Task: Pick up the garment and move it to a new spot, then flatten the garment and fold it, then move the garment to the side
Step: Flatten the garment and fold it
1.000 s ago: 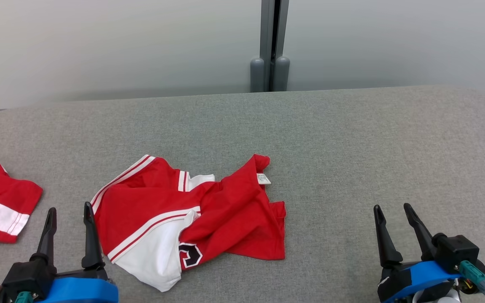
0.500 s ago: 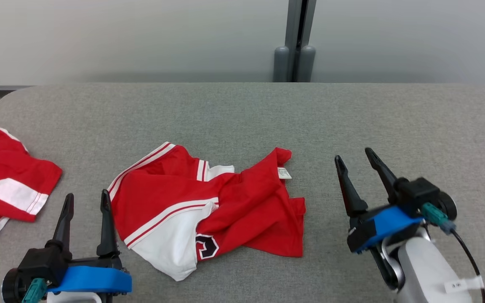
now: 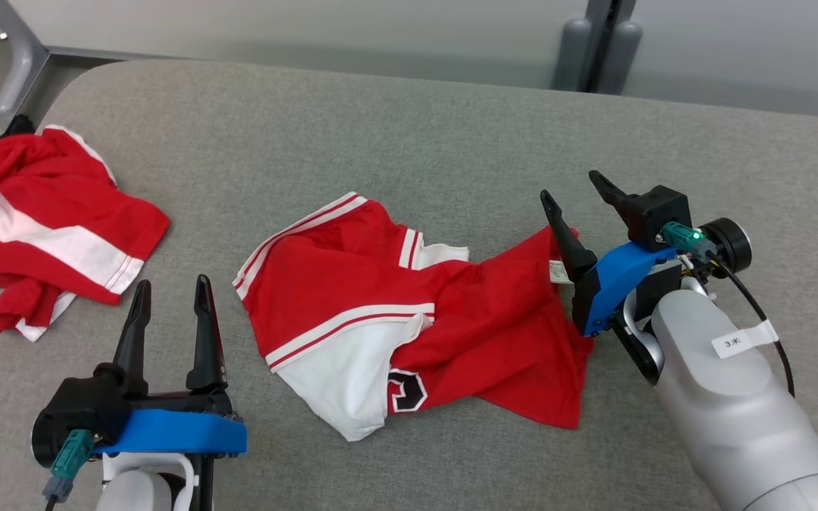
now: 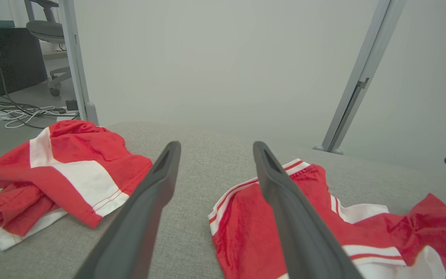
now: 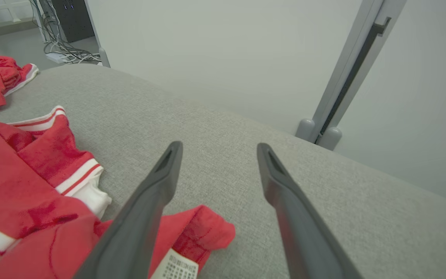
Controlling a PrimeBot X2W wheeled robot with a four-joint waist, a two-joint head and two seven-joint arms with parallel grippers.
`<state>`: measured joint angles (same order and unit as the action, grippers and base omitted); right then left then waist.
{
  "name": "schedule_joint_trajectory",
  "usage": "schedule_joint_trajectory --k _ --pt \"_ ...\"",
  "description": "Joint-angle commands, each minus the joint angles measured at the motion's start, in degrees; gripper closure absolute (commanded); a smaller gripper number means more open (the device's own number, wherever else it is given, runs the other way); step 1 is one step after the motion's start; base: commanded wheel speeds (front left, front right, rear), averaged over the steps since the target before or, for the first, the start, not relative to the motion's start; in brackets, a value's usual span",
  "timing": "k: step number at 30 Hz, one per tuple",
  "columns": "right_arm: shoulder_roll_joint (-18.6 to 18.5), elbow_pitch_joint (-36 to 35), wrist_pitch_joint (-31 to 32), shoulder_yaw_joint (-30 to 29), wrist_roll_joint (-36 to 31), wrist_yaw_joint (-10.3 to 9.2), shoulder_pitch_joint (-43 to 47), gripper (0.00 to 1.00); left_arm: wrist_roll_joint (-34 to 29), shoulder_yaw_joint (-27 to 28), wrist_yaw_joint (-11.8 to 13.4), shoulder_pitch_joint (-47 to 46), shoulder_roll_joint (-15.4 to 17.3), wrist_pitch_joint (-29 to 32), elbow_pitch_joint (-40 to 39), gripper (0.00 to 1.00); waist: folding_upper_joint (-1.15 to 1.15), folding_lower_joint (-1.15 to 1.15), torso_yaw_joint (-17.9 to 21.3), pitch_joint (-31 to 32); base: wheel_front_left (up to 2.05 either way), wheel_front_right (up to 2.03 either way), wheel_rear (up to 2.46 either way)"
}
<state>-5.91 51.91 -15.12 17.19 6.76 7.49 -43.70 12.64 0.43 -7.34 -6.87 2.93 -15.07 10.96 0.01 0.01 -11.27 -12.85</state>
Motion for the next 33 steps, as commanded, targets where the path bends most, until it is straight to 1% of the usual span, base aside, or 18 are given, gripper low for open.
schedule_joint_trajectory --k 1,6,9,14,15,16,17,20,25,31,33 --pt "-0.3 2.3 0.0 0.2 0.3 0.01 -1.5 0.00 0.4 -0.4 0.4 -1.0 -0.1 -0.1 0.1 0.00 -0.01 -0.01 -2.0 -1.9 0.00 0.00 0.00" --pt "-0.4 12.4 0.6 1.2 0.1 0.01 -4.6 0.00 1.3 -1.8 1.0 -1.9 -0.1 -0.1 -0.1 0.00 -0.01 -0.01 -3.5 -3.3 0.00 0.00 0.00" --pt "0.0 16.5 0.7 1.7 0.7 0.01 -5.4 0.00 1.5 -2.0 1.1 -2.1 -0.1 -0.1 -0.1 0.00 -0.01 -0.01 -3.9 -3.7 0.00 0.00 0.00" --pt "0.9 19.6 1.2 2.7 1.8 0.01 -5.5 0.00 1.6 -2.1 1.2 -2.8 -0.1 -0.1 0.1 0.00 -0.01 -0.01 -3.8 -4.1 0.00 0.00 0.00" --pt "1.1 19.9 1.4 3.1 2.1 0.01 -5.6 0.03 1.6 -2.2 1.2 -2.9 -0.1 -0.1 0.1 0.00 -0.01 -0.01 -3.8 -4.2 0.00 0.00 0.00" --pt "1.3 20.1 1.5 3.6 2.5 0.01 -5.7 0.75 1.6 -2.2 1.2 -3.0 -0.1 -0.1 0.1 0.00 -0.01 -0.01 -3.7 -4.3 0.00 0.00 0.00" --pt "1.4 20.2 1.4 4.1 2.9 0.01 -5.9 1.00 1.6 -2.2 1.2 -3.1 -0.1 -0.1 0.1 0.00 -0.01 -0.01 -3.6 -4.4 0.00 0.00 0.00" --pt "1.4 19.8 0.6 5.0 4.0 0.01 -6.5 1.00 1.6 -2.1 1.3 -3.3 -0.1 -0.1 0.1 0.00 -0.01 -0.01 -3.3 -4.5 0.00 0.00 0.00" --pt "-0.8 17.0 -0.1 4.8 4.7 0.00 -9.4 1.00 1.4 -1.7 1.3 -2.9 -0.1 -0.1 0.3 0.00 -0.01 -0.01 -2.6 -3.9 0.00 0.00 0.00" --pt "-3.9 7.3 -0.1 1.7 4.2 0.00 -11.6 1.00 1.6 -1.3 1.3 -2.1 -0.1 -0.1 0.4 0.00 -0.01 -0.01 -1.5 -2.7 0.00 0.00 0.00" --pt "-4.2 4.5 -0.1 0.3 3.7 0.01 -11.8 1.00 1.8 -1.3 1.3 -1.8 -0.1 -0.1 0.5 0.00 -0.01 -0.01 -1.0 -2.1 0.00 0.00 0.00"
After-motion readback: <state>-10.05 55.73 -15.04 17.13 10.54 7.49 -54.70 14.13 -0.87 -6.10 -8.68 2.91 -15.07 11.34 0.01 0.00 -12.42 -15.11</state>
